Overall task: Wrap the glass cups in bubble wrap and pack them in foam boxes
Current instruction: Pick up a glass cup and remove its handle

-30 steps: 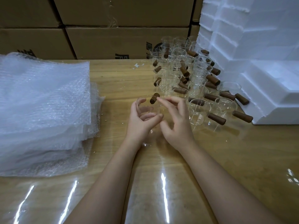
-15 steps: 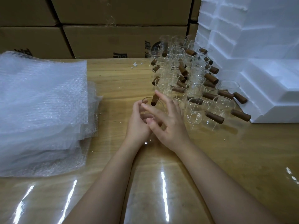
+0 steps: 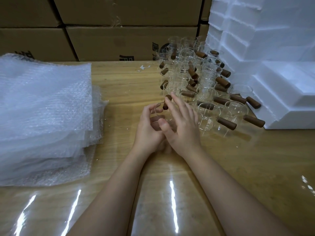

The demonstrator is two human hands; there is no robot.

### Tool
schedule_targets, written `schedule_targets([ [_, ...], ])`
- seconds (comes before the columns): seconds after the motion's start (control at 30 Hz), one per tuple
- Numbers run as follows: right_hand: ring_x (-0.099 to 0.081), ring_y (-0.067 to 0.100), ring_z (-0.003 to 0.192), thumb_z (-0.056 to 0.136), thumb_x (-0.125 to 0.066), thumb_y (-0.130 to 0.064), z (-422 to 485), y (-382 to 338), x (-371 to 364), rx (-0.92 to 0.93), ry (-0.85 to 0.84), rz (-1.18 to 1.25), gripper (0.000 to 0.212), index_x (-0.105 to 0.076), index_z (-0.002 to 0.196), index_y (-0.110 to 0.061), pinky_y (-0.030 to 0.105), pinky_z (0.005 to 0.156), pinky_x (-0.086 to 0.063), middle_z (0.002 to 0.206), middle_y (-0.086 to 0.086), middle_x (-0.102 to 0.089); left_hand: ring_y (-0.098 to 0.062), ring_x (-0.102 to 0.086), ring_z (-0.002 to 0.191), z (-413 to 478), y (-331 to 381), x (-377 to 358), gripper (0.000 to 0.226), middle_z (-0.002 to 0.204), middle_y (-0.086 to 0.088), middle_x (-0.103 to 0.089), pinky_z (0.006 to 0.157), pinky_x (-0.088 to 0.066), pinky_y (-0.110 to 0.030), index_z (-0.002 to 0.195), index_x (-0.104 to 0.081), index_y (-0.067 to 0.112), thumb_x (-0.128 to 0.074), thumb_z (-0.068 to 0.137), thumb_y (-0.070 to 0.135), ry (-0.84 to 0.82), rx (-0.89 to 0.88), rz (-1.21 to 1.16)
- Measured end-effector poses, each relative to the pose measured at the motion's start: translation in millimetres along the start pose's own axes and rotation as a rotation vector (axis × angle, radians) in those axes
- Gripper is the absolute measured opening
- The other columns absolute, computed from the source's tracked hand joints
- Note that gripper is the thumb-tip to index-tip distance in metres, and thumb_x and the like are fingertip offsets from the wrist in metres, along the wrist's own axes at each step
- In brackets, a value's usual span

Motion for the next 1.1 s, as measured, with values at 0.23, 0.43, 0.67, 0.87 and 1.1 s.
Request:
schedule_targets([
  [0.23, -0.033, 0.015, 0.138, 0.09, -0.03, -0.055, 0.5, -4.5, 3.5, 0.02, 0.014, 0.038, 0.066, -0.048, 0.138, -0.014, 0.047, 0.113, -0.02, 0.149, -0.003, -0.039, 0.002, -0.064, 0.088, 2.7, -9.7, 5.1, 0.068, 0.111, 0.006, -0.055, 0.075, -0.049, -0.014, 0.112, -0.044, 0.037, -0.077, 0.071, -0.007, 0.006, 0.061, -0.094],
  [0.43, -0.048, 0.013, 0.127, 0.093, -0.034, -0.043, 0.6, -4.4, 15.9, 0.04, 0.11, 0.109, 0.05, -0.06, 0.126, -0.015, 0.048, 0.11, -0.026, 0.136, -0.004, -0.054, -0.02, -0.063, 0.102, 1.8, -8.9, 8.2, 0.07, 0.116, 0.001, -0.052, 0.091, -0.053, -0.032, 0.12, -0.041, 0.026, -0.078, 0.062, 0.016, 0.045, 0.126, -0.245],
  [0.67, -0.058, 0.017, 0.117, 0.095, -0.039, -0.029, -5.2, -15.4, 31.5, 0.17, 0.249, 0.101, 0.04, -0.071, 0.11, -0.013, 0.043, 0.101, -0.037, 0.119, -0.003, -0.066, -0.014, -0.061, 0.097, 2.8, -12.8, 12.9, 0.074, 0.113, 0.004, -0.052, 0.087, -0.052, -0.025, 0.121, -0.04, 0.028, -0.081, 0.061, 0.01, 0.082, 0.175, -0.286],
  [0.87, -0.057, 0.02, 0.119, 0.091, -0.049, -0.024, -8.3, -34.8, 20.1, 0.321, 0.156, 0.163, 0.032, -0.071, 0.11, -0.011, 0.042, 0.099, -0.041, 0.12, 0.001, -0.066, 0.0, -0.065, 0.092, 3.9, -17.0, 11.1, 0.062, 0.115, 0.001, -0.053, 0.078, -0.053, -0.017, 0.121, -0.038, 0.018, -0.067, 0.076, -0.014, 0.063, 0.169, -0.226],
  [1.1, -0.045, 0.024, 0.13, 0.091, -0.044, -0.028, -8.9, -40.2, 0.1, 0.339, 0.001, 0.114, 0.041, -0.061, 0.125, -0.014, 0.05, 0.107, -0.03, 0.132, 0.006, -0.057, 0.006, -0.06, 0.089, 3.0, 0.0, 6.4, 0.05, 0.107, 0.01, -0.058, 0.073, -0.042, -0.005, 0.105, -0.043, 0.035, -0.074, 0.079, 0.005, 0.056, 0.04, 0.021],
])
Point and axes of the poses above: each hand's wrist, its own z-axis towards the middle knuckle, its own x-axis out of the back of the hand, y = z × x, the point moved 10 cm from there along z, towards the middle knuckle
